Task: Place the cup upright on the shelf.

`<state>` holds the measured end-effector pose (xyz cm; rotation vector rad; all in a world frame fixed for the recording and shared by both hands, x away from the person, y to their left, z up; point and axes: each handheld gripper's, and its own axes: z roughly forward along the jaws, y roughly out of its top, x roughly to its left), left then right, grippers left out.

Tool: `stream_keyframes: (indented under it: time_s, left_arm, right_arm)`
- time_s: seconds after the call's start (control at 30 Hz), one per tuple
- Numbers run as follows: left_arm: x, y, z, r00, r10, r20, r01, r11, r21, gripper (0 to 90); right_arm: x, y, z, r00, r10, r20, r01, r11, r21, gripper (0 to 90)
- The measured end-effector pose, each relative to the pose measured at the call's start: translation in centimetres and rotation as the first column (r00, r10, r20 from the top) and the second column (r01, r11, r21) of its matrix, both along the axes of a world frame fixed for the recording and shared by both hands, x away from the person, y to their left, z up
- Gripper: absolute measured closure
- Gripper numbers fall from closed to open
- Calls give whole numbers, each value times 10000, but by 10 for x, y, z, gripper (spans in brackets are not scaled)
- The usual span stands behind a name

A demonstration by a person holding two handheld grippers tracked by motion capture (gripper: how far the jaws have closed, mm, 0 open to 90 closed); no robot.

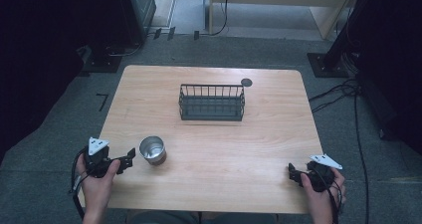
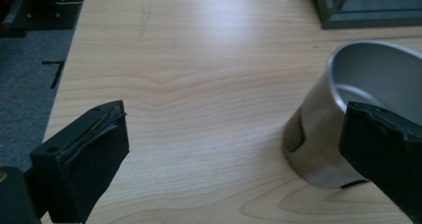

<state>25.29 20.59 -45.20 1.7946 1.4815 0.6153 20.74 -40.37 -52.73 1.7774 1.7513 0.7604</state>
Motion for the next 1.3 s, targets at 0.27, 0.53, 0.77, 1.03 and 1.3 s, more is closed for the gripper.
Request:
stream_keyframes:
  time_s: [0.27, 0.53, 0.77, 1.03, 1.3]
  left_arm:
    - [-1, -22, 6, 9982, -590, 94, 591, 9982, -128, 0]
    - [0, -44, 4, 9941, -1085, -15, 1085, 9940, -164, 0]
    - [0, -56, 1, 9905, -1371, -66, 1369, 9903, -241, 0]
    - [2, -69, -3, 9876, -1556, -213, 1552, 9877, -188, 0]
    - [6, -83, -12, 9847, -1662, -519, 1672, 9858, 159, 0]
  right_arm:
    - [0, 0, 0, 10000, 2, 5, -2, 10000, -3, 0]
    - [0, 0, 0, 10000, -3, 3, 3, 10000, 1, 0]
    - [0, 0, 0, 10000, -5, 3, 5, 10000, 4, 0]
    - [0, 0, 0, 10000, 2, 0, -2, 10000, -1, 0]
    - [0, 0, 0, 10000, 1, 3, -1, 10000, -6, 0]
